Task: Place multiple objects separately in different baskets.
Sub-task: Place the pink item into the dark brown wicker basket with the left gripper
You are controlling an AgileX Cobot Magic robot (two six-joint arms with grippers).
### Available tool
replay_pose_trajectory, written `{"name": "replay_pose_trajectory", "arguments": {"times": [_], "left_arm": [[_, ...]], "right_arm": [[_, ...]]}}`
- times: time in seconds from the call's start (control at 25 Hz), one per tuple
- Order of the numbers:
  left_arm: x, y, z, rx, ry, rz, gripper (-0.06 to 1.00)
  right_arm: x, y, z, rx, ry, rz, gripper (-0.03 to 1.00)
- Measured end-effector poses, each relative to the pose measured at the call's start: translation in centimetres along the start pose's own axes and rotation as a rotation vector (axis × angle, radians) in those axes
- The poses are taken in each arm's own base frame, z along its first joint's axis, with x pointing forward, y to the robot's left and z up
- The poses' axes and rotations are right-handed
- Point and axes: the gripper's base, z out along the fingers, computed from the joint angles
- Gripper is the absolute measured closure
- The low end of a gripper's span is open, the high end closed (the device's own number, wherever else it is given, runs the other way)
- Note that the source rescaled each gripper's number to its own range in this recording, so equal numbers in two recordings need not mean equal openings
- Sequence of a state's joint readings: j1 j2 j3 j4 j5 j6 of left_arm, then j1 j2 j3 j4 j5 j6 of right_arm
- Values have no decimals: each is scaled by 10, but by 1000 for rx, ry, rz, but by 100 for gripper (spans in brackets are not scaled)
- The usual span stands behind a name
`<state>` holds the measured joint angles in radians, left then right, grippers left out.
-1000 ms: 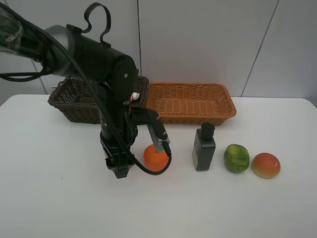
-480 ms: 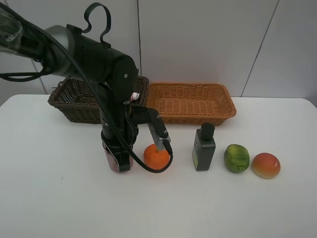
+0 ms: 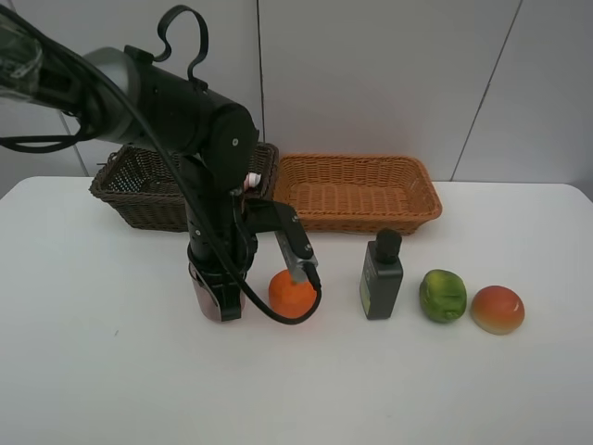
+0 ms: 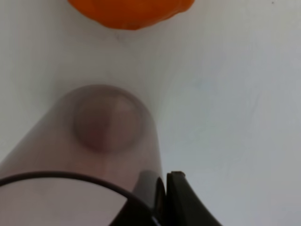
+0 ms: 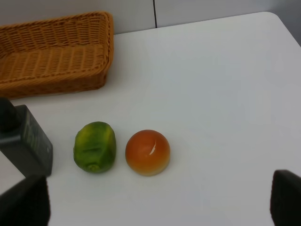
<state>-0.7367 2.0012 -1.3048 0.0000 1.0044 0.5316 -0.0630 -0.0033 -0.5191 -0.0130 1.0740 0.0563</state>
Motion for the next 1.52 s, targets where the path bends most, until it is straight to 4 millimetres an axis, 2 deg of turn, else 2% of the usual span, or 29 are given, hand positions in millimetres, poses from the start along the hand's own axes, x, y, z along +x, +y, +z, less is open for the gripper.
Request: {"name": "replay_pose_trajectory", "arguments": {"times": [0.28, 0.56, 0.92, 1.2, 1.36, 1.52], "left_arm": [[2, 0, -3, -10, 8, -8, 94], [8, -3, -27, -24, -12, -11, 94], [12, 1, -85, -107, -28, -16, 94], [7, 23, -131, -262, -123, -35, 94], [16, 43, -143, -339, -115, -59, 94], [37, 69, -144, -380, -82, -98, 94]], "right_arm": [[0, 0, 0, 0, 0, 0, -3], [0, 0, 0, 0, 0, 0, -3], [0, 0, 0, 0, 0, 0, -3], [0, 0, 0, 0, 0, 0, -3], [0, 0, 0, 0, 0, 0, -3], [0, 0, 0, 0, 0, 0, -3]]}}
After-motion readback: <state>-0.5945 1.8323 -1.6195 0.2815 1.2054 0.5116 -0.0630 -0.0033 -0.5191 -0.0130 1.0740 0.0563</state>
